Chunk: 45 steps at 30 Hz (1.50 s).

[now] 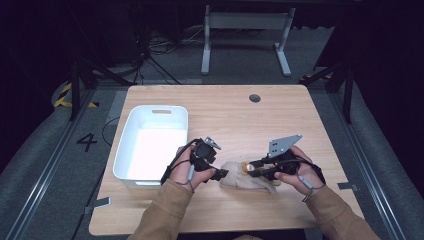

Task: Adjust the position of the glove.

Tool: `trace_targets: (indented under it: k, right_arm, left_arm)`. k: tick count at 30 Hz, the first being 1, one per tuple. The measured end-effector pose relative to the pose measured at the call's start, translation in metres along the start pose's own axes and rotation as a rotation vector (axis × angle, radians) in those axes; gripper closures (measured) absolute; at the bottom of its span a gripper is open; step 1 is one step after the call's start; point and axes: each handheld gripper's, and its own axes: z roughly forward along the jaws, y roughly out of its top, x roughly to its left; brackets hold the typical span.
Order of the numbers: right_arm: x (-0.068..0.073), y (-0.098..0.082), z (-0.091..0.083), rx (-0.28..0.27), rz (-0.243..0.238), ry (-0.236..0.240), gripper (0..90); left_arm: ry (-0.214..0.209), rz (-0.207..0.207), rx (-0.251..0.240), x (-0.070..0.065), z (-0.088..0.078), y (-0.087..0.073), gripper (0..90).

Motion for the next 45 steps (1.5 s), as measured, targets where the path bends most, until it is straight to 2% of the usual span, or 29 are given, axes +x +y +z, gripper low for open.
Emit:
trace_targets:
  k: [5,11,13,17,21,25,29,31,33,38,45]
  right_arm:
    - [-0.005,-0.007,0.006,0.032,0.001,-0.011,65.7]
    - [-0.011,-0.014,0.010,0.069,0.010,-0.013,64.4]
    - [-0.012,-0.015,0.012,0.074,0.009,-0.019,63.3]
    - [-0.011,-0.018,0.016,0.098,0.012,-0.028,57.2]
    - [-0.008,-0.017,0.014,0.068,0.036,-0.029,50.0]
    - [-0.006,-0.015,0.007,0.025,0.038,-0.063,46.2]
    - [-0.005,-0.015,-0.001,-0.002,0.035,-0.117,46.3]
    - [-0.005,-0.017,-0.007,-0.012,0.049,-0.152,51.0]
    - [-0.005,-0.017,-0.012,-0.028,0.061,-0.183,51.0]
    - [-0.005,-0.019,-0.024,-0.062,0.101,-0.228,51.0]
    - [-0.012,-0.025,-0.040,-0.081,0.156,-0.287,50.7]
  left_arm:
    - [0.002,0.005,0.015,-0.001,0.005,0.000,35.1]
    - [-0.003,0.037,0.033,-0.004,0.012,0.001,36.2]
    - [0.000,0.035,0.032,-0.004,0.013,0.001,36.1]
    - [0.041,0.026,0.019,-0.002,0.013,0.002,28.4]
    - [0.048,0.034,-0.009,-0.002,0.012,0.003,24.9]
    - [0.049,0.043,-0.022,-0.003,0.012,0.006,23.7]
    - [0.045,0.053,-0.007,-0.004,0.010,0.009,28.3]
    - [0.061,0.061,-0.001,-0.004,0.011,0.011,29.1]
    - [0.054,0.058,-0.004,-0.003,0.011,0.012,29.8]
    - [0.027,0.062,-0.011,-0.004,0.010,0.015,28.5]
    - [0.036,0.065,-0.017,-0.002,0.011,0.016,26.4]
